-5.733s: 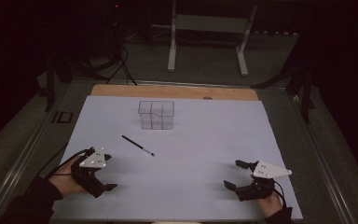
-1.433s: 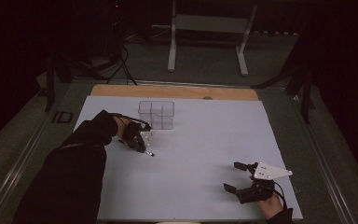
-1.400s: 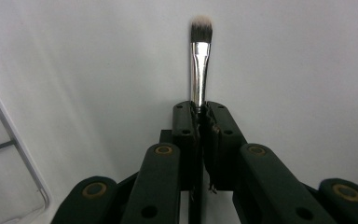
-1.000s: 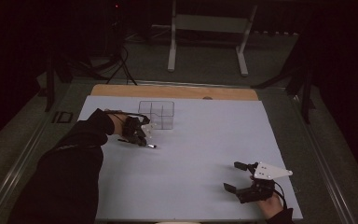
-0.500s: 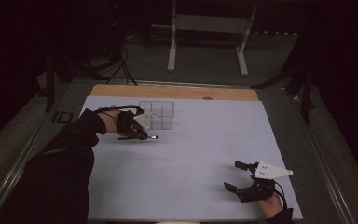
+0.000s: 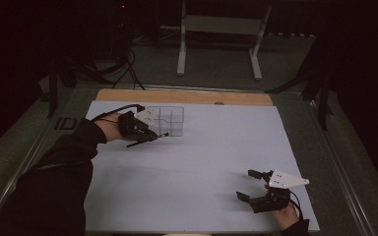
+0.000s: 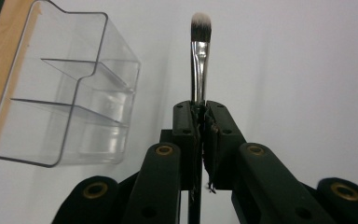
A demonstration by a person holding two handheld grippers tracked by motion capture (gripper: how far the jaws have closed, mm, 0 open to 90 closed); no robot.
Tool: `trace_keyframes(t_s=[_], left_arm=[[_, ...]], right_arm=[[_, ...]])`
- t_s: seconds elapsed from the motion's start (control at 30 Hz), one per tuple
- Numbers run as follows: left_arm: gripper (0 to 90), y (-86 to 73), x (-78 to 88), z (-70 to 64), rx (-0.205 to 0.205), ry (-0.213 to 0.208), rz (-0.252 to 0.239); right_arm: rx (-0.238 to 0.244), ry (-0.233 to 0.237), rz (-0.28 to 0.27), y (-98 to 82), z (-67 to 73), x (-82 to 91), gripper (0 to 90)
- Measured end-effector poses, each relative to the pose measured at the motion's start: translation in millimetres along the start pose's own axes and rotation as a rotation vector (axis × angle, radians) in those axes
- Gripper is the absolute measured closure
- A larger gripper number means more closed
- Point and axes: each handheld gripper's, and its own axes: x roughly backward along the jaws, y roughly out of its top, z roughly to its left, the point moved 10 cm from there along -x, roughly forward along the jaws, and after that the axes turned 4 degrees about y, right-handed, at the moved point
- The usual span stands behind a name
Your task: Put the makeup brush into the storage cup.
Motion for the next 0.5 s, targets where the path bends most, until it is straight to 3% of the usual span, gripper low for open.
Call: trace_keyframes(t_s=[0.23,0.5], left_arm=[[85.3,3.3,8.8,-1.1,0.053,0.049,-0.031],[85.3,6.0,22.0,0.9,0.175,0.141,-0.08]], right_arm=[[0.004,0.0,0.001,0.1,0.2,-0.8,9.7],[0.001,0.004,0.004,-0.1,0.8,-1.1,9.7]])
